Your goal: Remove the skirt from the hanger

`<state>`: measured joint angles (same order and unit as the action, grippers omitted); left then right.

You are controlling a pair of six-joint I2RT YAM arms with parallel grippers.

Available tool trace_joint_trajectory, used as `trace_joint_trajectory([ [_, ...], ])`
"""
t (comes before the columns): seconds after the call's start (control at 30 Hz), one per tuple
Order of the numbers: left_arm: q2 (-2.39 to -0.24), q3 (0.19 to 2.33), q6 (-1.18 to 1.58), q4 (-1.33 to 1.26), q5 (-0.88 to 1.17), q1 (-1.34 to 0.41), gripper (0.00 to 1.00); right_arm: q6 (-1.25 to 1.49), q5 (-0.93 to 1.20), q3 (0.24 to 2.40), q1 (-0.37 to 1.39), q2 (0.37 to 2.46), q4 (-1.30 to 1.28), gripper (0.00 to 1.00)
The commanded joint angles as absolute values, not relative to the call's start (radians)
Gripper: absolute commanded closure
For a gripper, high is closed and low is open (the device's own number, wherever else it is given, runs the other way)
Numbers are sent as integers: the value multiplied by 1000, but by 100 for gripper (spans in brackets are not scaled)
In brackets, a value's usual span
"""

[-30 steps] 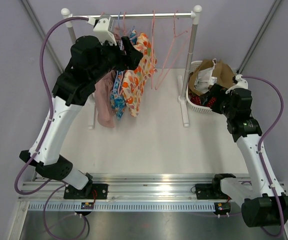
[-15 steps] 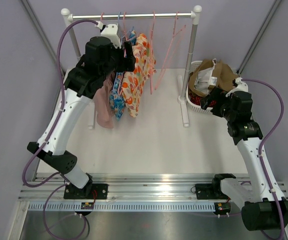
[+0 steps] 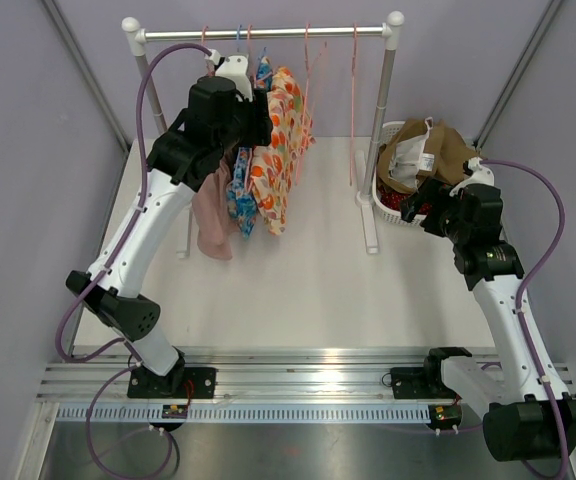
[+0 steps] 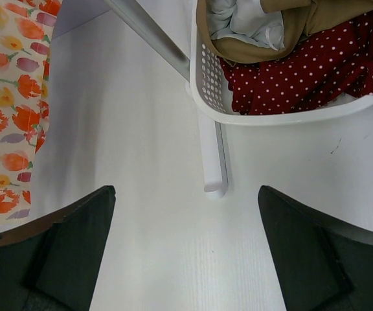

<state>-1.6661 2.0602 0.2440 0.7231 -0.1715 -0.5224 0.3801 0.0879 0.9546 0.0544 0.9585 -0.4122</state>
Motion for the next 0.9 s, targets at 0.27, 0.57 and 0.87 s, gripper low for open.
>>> trace_joint_trajectory([
  [0.27, -1674, 2052, 261, 657, -152, -518, 57, 362, 69, 943, 61, 956, -379, 0],
  [0.57, -1785, 2203, 273, 733, -127, -518, 95, 359, 69, 942, 61, 951, -379, 1],
  [0.87, -1669, 2235, 250, 765, -167, -525, 100, 436, 586, 988, 98, 891, -118, 1],
])
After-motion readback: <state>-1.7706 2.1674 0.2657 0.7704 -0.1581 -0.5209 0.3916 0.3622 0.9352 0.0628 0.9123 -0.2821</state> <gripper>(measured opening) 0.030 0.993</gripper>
